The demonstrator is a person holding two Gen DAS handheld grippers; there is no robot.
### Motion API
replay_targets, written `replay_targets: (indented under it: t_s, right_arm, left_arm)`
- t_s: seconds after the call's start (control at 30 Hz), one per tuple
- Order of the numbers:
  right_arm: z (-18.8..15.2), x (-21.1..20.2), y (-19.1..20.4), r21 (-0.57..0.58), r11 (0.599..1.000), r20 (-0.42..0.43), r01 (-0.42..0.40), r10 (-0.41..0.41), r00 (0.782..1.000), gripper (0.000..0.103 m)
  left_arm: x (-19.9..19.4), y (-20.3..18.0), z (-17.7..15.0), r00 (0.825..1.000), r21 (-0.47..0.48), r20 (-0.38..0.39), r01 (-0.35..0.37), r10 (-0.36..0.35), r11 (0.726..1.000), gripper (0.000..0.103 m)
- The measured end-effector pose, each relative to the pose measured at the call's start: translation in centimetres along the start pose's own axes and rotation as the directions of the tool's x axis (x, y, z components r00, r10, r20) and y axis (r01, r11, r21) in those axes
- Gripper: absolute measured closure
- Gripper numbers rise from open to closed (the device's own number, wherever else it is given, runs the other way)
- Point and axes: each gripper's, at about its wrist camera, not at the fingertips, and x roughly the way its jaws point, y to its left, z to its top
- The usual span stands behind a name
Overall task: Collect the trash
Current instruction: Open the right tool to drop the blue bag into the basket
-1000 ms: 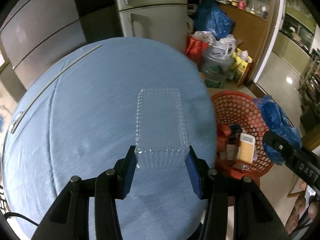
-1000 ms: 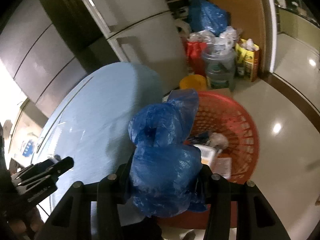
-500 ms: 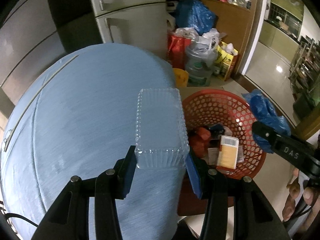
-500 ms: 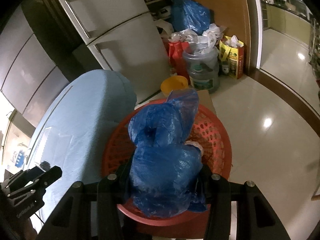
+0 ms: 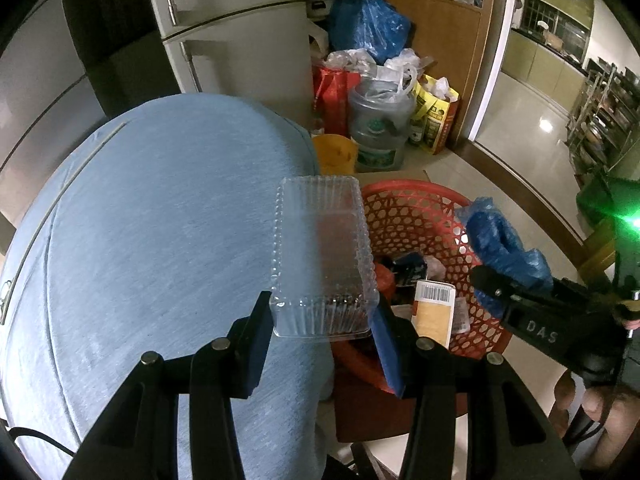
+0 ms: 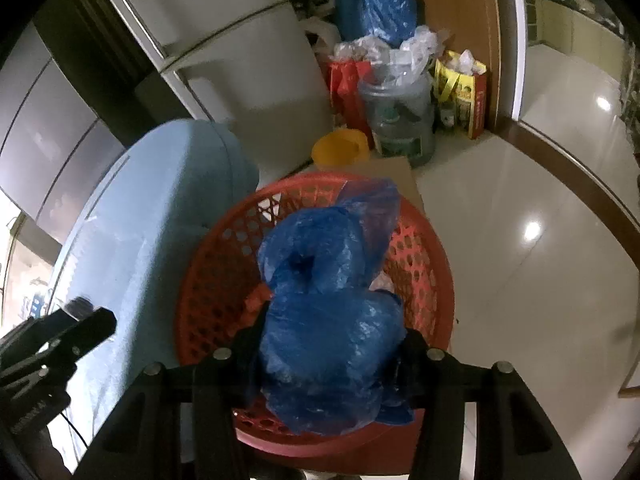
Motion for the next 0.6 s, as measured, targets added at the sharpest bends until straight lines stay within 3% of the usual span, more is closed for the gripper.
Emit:
replay_targets:
  t_s: [0.17,0.6]
  right_arm:
    - [-0.1,0.3,0.1,-0.022,1.0,-0.005,0.021,-0.021,1.0,0.033]
    - [-0.5,-3.5,-2.7,0.117,0.993,0.105,0.023,-0.035,0.994,0.033]
  left_arm:
    - [0.1,-0.1,0.2,1.0,0.001,-0.003,0.001,-0.001,1.0,0.053]
    - [0.9,-1.5,0.7,1.0,0.023,-0.018,0.026,-0.025,0.999,0.053]
